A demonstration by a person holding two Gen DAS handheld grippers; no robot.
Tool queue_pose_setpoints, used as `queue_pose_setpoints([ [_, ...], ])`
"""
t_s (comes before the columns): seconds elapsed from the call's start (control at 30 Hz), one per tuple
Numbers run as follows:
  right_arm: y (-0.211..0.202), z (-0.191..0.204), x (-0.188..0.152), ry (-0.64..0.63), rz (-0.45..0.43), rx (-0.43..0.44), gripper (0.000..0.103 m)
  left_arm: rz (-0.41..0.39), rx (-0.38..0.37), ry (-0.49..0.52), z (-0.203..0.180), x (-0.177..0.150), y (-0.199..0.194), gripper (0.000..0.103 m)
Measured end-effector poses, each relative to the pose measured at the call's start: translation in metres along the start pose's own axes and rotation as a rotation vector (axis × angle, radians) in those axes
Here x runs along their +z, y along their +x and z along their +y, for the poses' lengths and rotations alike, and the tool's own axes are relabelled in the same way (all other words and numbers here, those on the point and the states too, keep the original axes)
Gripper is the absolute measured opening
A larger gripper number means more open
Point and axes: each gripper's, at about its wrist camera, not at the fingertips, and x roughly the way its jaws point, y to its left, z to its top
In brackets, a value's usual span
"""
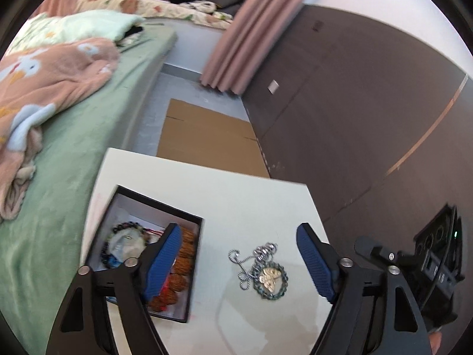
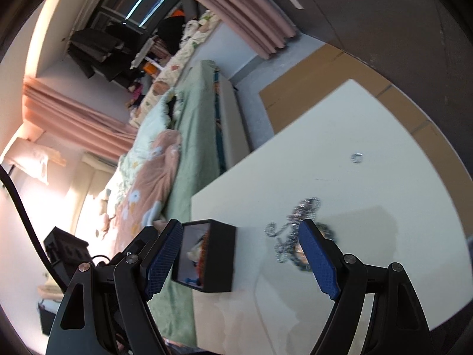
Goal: Organize jewelry
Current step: 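Grasp the gold butterfly pendant on the table with the left gripper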
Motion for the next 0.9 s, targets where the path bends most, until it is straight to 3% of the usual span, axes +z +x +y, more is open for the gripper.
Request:
queue_pose_setpoints([
  [0.17, -0.015, -0.019, 0.003, 0.016, 0.004, -0.056, 0.081, 0.052, -0.013, 0.082, -0.024, -0.013, 0.019, 0.062],
  [0.33, -0.031, -0.035, 0.004, 0.034, 0.002, -0.08, 0.081, 0.123, -0.034, 0.165, -0.042, -0.03, 0.041, 0.03],
  [0.4, -0.036, -0.04, 0.005, 0.033, 0.005, -0.093, 0.081, 0.153, -0.031, 0.188, -0.048, -0.037, 0.05, 0.025],
  [0.77, -0.051, -0.053, 0.008, 0.008, 0.037, -0.117, 0.081, 0.219, 0.014, 0.312, -0.07, -0.065, 0.087, 0.024],
  [0.9, -0.054, -0.06, 0.01, 0.017, 0.043, -0.122, 0.081, 0.23, 0.09, 0.385, -0.079, -0.076, 0.103, 0.025],
])
